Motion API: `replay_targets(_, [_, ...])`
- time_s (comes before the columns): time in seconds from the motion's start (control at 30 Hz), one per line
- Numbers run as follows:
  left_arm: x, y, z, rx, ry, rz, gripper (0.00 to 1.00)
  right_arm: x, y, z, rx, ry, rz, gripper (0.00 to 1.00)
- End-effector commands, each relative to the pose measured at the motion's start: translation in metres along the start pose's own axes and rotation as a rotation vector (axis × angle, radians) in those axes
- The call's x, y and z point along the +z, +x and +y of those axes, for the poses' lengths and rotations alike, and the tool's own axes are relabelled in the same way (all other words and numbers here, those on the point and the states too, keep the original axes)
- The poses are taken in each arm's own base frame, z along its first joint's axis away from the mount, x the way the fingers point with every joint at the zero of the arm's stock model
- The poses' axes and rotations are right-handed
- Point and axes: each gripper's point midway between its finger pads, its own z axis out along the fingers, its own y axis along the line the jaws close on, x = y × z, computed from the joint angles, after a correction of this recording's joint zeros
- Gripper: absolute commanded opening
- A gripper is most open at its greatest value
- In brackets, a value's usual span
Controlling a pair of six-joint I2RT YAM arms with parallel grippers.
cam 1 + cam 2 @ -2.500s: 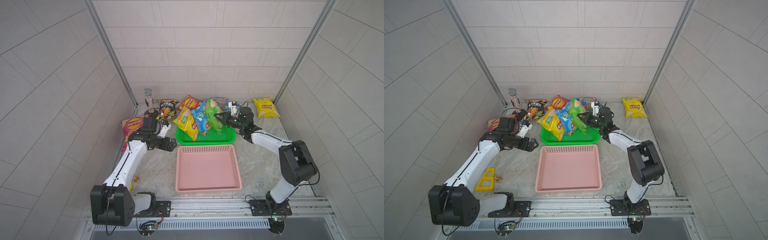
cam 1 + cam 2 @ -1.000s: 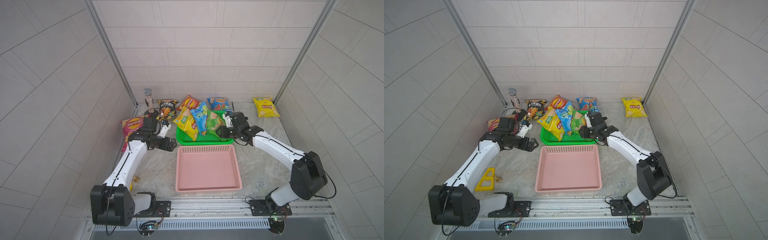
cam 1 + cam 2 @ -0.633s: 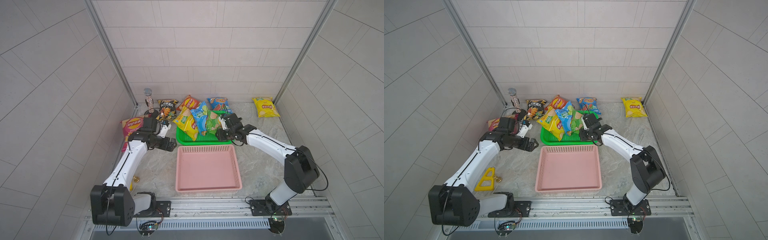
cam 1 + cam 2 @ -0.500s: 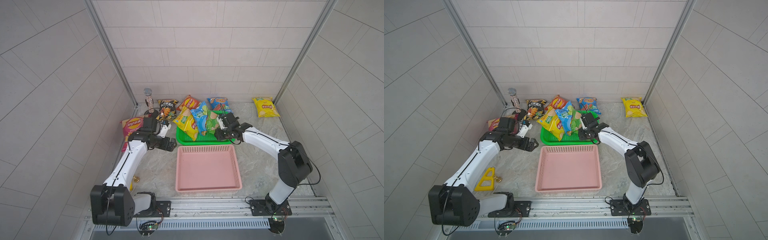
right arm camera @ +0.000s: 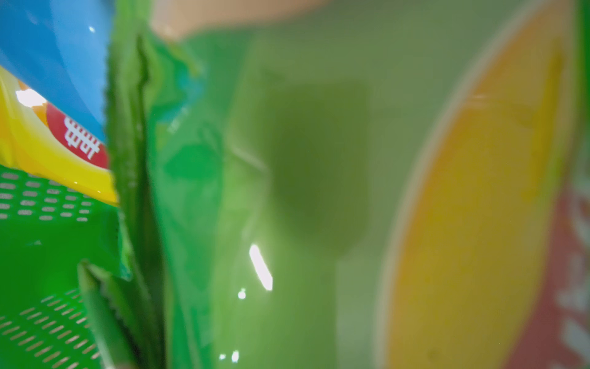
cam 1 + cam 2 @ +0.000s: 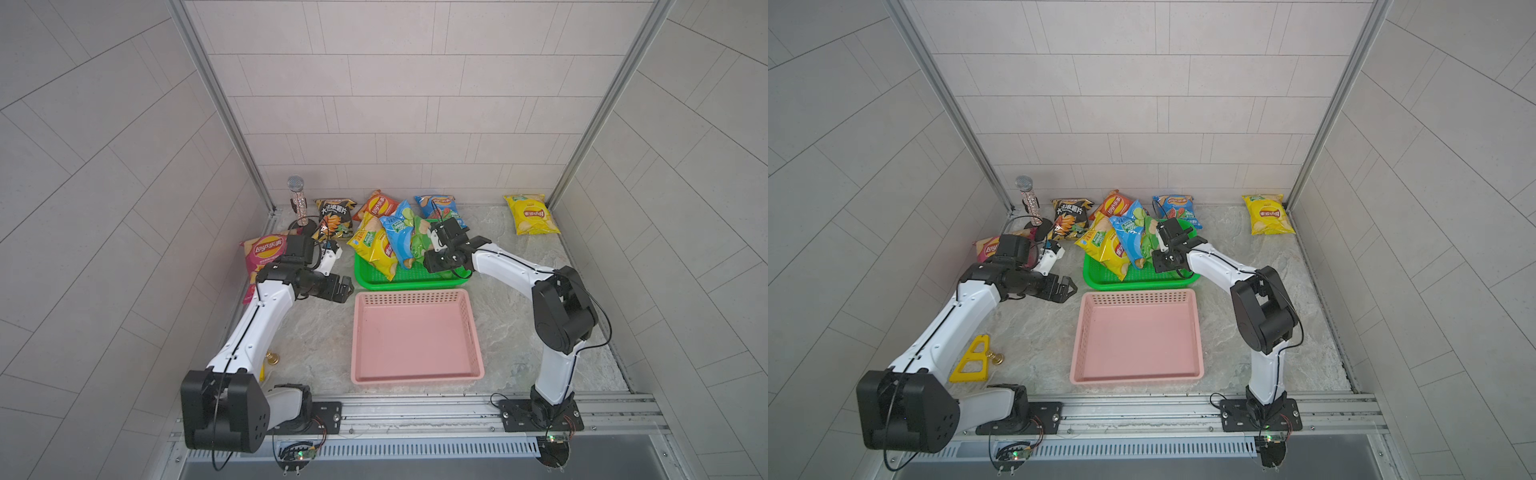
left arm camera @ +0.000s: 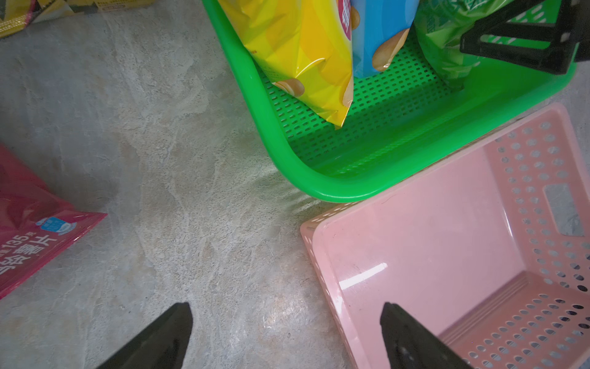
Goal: Put the potato chips into the basket
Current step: Place the potato chip in the basket, then pick up the potato chip from the corner of the board.
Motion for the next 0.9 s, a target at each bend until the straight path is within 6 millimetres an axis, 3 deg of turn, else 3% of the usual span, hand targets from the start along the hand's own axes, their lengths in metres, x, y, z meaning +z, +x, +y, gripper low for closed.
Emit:
replay_targets(0.0, [-0.003,0.000,0.003,0.005,-0.014,-0.009,1.00,-0.001,-0.019,0.000,-0.022,0.007,-0.044,0.52])
replay_targets(0.23, [-0.002,0.001,0.002,0.006,-0.013,-0.008,1.00,-0.028,-0.015,0.006,-0.016,-0.032,-0.064,0.53])
replay_targets(0.53, [-0.002,0.001,0.002,0.007,-0.011,-0.008,1.00,-0.105,-0.012,0.001,0.034,-0.092,-0.171,0.58])
replay_targets(0.67, [-0.001,0.001,0.003,0.006,-0.017,-0.008,1.00,-0.132,-0.025,-0.039,0.191,-0.091,-0.232,0.58])
replay_targets(0.87, [-0.001,0.001,0.005,0.004,-0.023,-0.005,1.00,-0.153,-0.038,-0.152,0.442,0.121,-0.317,0.59])
